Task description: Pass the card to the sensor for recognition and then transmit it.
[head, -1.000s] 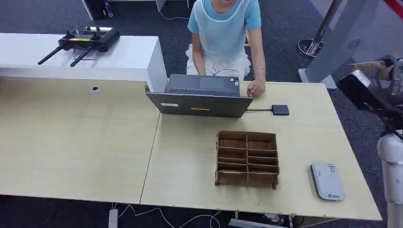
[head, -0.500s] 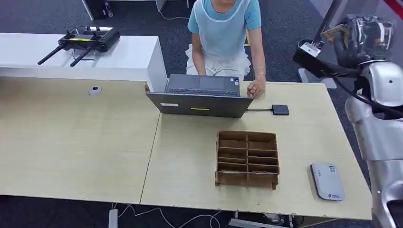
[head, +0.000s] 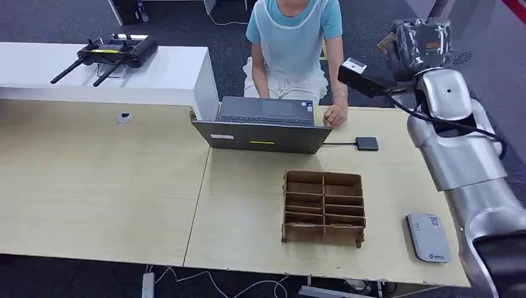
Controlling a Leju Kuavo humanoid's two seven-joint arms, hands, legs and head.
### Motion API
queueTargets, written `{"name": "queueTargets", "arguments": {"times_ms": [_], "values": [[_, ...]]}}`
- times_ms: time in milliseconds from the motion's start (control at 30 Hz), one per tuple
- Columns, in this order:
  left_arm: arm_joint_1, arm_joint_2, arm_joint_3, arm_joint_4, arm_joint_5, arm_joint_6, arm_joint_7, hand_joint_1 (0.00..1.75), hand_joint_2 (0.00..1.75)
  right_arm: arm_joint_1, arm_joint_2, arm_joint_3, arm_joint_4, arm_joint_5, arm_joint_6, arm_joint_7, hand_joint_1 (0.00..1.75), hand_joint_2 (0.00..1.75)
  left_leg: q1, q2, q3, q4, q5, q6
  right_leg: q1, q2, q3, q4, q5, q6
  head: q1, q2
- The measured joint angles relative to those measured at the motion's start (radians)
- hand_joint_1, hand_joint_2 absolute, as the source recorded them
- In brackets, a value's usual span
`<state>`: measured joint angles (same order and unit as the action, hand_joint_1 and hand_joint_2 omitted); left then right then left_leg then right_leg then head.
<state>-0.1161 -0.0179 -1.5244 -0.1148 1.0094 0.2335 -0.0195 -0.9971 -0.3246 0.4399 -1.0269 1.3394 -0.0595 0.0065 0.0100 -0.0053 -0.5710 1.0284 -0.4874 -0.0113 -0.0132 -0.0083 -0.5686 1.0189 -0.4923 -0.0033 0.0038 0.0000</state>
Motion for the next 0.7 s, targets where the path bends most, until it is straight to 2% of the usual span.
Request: {"name": "queueTargets", "arguments": {"times_ms": [200,467,700], "values": [[0.0,0.0,0.0,0.0,-0.006,0.0,-0.001,0.0,0.0,-0.012,0.029,0.021,0.04,0.006,0.003,-0.006,1.75,1.75,0.0,0.0,0.0,0.0,0.0,0.0,0.0,0.0,0.0,0.0,0.0,0.0,0.0,0.0],[-0.002,0.001,0.0,0.0,0.005,0.001,-0.005,0.0,0.0,-0.063,0.061,0.073,0.147,0.021,0.064,-0.015,1.75,1.75,0.0,0.0,0.0,0.0,0.0,0.0,0.0,0.0,0.0,0.0,0.0,0.0,0.0,0.0],[-0.002,0.002,0.0,0.0,0.012,0.006,-0.005,0.0,0.0,-0.086,0.083,0.094,0.215,0.021,0.081,-0.016,1.75,1.75,0.0,0.0,0.0,0.0,0.0,0.0,0.0,0.0,0.0,0.0,0.0,0.0,0.0,0.0]]}}
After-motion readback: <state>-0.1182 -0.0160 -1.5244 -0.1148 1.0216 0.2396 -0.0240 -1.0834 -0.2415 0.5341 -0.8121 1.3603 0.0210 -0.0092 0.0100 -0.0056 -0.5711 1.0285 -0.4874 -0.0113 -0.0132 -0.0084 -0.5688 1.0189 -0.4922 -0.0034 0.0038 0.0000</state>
